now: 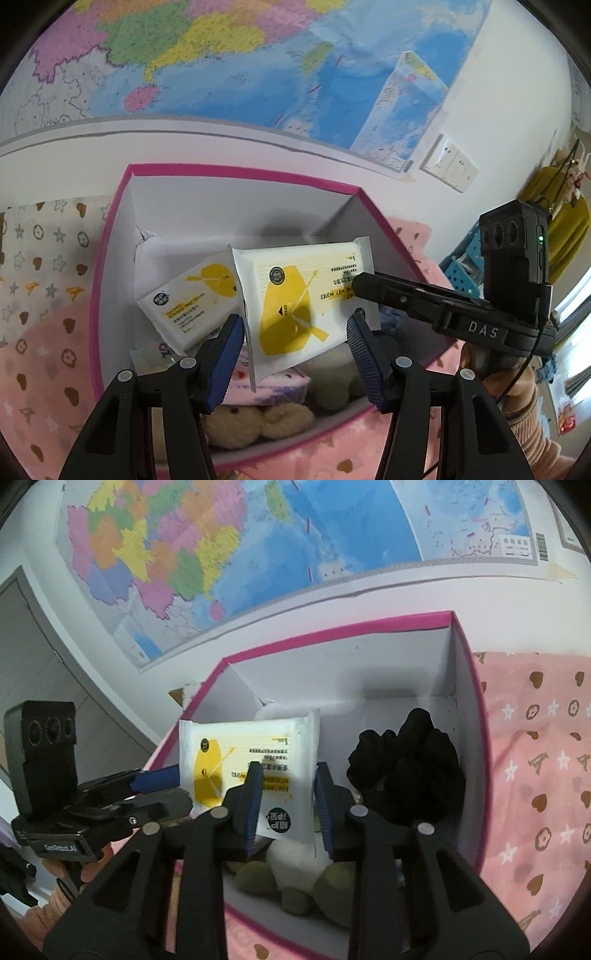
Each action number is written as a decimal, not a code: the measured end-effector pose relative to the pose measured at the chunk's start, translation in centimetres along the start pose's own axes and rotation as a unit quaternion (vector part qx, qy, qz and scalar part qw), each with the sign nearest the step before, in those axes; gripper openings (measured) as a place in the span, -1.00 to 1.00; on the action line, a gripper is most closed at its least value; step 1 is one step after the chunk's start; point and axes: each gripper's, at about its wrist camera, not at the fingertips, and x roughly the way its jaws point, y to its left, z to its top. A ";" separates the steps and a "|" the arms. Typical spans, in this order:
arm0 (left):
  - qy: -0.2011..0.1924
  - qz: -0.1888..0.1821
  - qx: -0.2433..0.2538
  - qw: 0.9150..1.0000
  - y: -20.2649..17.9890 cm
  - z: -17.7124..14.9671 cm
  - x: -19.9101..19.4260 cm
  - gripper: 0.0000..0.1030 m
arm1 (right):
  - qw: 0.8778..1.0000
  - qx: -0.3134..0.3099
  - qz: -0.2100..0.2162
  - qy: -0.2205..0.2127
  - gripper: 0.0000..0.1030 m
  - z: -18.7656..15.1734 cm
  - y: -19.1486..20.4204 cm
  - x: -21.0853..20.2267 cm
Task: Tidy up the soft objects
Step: 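Carry the wipes packet into the magenta box and open the right gripper, then move the right gripper out of the box to the yellow-gold tissue pack, then grasp the yellow-gold tissue pack with the right gripper, then lift the tissue pack and hold it beside the box wall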
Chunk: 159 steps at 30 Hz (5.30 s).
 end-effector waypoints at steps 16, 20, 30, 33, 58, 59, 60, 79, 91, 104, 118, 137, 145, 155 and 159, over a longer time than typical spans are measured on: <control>-0.075 0.041 0.016 0.996 1.1 -3.1 -5.1 0.11 | 0.999 -0.032 -0.009 -0.040 -0.19 -3.0 1.7 -3.9; -0.092 0.029 0.023 0.995 1.3 -4.9 -7.6 0.12 | 0.997 -0.064 0.026 -0.041 -0.19 -4.4 3.7 -5.8; -0.029 0.035 0.023 0.999 3.0 -10.1 -7.0 0.13 | 0.987 -0.089 0.129 0.031 -0.18 -10.8 7.1 -5.5; 0.003 0.040 0.012 0.999 4.0 -11.1 -5.1 0.13 | 0.984 -0.086 0.142 0.067 -0.18 -12.8 7.7 -3.6; 0.092 -0.068 0.002 0.993 2.0 -15.2 -2.3 -0.10 | 0.988 -0.016 0.114 0.107 -0.27 -15.6 5.7 0.6; 0.094 -0.070 0.006 0.993 1.6 -15.4 -2.1 -0.10 | 0.988 -0.012 0.111 0.105 -0.27 -15.5 5.3 0.4; 0.094 -0.073 0.007 0.993 1.2 -15.5 -2.0 -0.10 | 0.989 -0.010 0.105 0.103 -0.27 -15.5 5.1 0.4; 0.078 -0.051 -0.028 0.995 1.4 -15.3 -1.9 -0.29 | 0.993 -0.009 0.084 0.082 -0.38 -14.7 4.4 0.5; 0.061 -0.053 -0.011 0.997 -0.6 -14.8 -2.2 -0.29 | 0.995 -0.026 0.074 0.059 -0.38 -14.7 4.7 -1.9; 0.042 -0.050 0.017 0.998 -2.8 -14.0 -3.0 -0.29 | 0.997 -0.033 0.067 0.037 -0.38 -15.1 4.3 -4.2; 0.032 -0.051 0.037 0.998 -4.1 -13.5 -3.3 -0.29 | 0.997 -0.033 0.063 0.024 -0.38 -15.0 4.0 -5.5; 0.024 -0.052 0.052 0.997 -5.2 -13.1 -3.3 -0.29 | 0.998 -0.036 0.059 0.010 -0.38 -14.9 3.8 -6.5; 0.020 -0.053 0.060 0.997 -5.6 -12.9 -3.5 -0.29 | 0.998 -0.039 0.058 0.004 -0.38 -14.8 3.8 -6.9; 0.012 -0.053 0.068 0.996 -5.8 -12.4 -3.7 -0.29 | 0.997 -0.046 0.055 -0.004 -0.38 -14.4 4.0 -7.3; 0.008 -0.051 0.072 0.996 -6.0 -12.2 -3.7 -0.29 | 0.997 -0.050 0.053 -0.008 -0.38 -14.3 4.1 -7.5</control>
